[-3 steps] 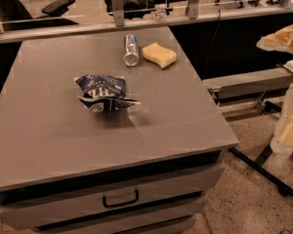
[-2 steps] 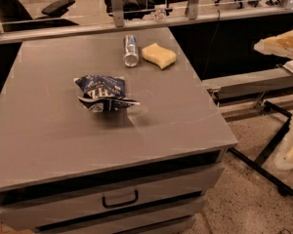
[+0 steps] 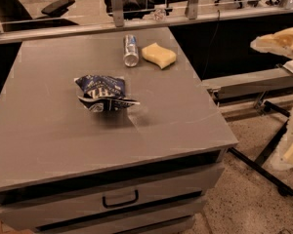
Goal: Pick blue chip bag
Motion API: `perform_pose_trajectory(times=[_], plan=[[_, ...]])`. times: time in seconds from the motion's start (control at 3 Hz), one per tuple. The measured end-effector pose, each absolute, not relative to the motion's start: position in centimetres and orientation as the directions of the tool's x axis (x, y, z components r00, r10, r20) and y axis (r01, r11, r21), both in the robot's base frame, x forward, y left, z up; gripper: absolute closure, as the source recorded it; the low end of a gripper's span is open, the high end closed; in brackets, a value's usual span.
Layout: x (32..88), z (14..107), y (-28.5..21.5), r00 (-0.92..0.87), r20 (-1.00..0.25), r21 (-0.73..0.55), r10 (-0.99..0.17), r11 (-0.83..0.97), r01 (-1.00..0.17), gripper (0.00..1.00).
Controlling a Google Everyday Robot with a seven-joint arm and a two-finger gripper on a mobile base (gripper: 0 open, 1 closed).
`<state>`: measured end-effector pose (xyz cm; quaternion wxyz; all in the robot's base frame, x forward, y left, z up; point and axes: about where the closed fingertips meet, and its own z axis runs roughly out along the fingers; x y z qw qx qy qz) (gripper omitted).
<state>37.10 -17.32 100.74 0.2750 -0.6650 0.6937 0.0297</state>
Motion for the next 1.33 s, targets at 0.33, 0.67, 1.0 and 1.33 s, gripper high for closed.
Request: perform_pose_trajectory(times=[0.33, 0.67, 1.0, 1.33], plan=[[39.7, 95.6, -17.7, 0.004, -0.424, -0.317, -0.906, 0.144, -0.937, 0.00], [43.4, 85.5, -18.2, -0.034, -0.418, -0.265, -0.908, 0.158, -0.951, 0.00], [47.9, 76.8, -17.4, -0.072, -0.493, -0.210, -0.867, 0.199, -0.957, 0.00], [47.9, 77.0, -17.4, -0.072, -0.493, -0.210, -0.867, 0.199, -0.957, 0.00]])
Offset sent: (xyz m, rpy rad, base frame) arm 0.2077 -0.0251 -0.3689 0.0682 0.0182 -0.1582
